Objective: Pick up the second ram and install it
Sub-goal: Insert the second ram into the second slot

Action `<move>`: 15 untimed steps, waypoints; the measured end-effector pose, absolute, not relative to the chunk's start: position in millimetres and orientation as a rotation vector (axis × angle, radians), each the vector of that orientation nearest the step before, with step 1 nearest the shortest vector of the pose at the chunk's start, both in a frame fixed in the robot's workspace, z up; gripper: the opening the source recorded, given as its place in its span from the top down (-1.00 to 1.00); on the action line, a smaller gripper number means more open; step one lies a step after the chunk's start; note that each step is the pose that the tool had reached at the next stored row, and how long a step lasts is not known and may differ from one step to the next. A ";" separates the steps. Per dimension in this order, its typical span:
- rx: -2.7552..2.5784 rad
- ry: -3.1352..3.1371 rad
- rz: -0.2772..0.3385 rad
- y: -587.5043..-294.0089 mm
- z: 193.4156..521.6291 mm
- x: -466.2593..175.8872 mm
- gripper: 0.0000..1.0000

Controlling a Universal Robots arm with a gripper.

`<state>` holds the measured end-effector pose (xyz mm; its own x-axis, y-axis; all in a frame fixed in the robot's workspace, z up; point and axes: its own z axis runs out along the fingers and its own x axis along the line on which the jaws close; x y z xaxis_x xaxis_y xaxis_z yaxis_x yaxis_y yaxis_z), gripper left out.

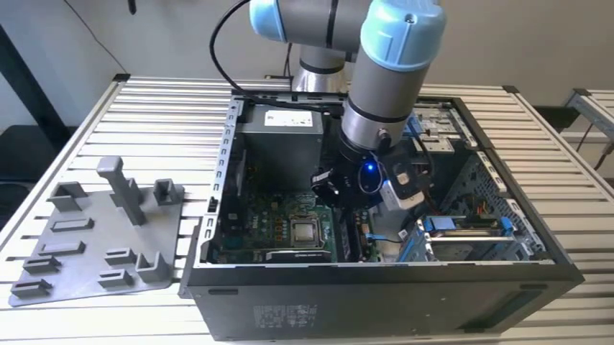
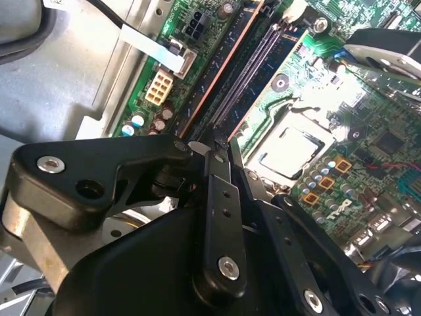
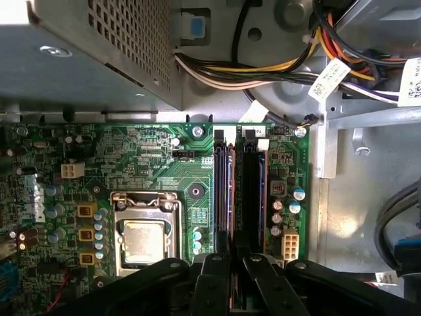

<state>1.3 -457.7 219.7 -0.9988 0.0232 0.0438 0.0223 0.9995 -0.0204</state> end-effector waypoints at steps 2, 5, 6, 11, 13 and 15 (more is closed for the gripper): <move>-0.035 -3.097 0.031 -457.7 219.6 1.3 0.72; -0.035 -3.097 0.030 -457.7 219.5 1.3 0.72; -0.035 -3.097 0.030 -457.6 219.5 1.3 0.72; -0.027 -3.097 0.030 -457.6 219.2 1.3 0.72; -0.023 -3.098 0.031 -457.6 218.5 1.3 0.72; -0.014 -3.098 0.031 -457.7 218.3 1.3 0.72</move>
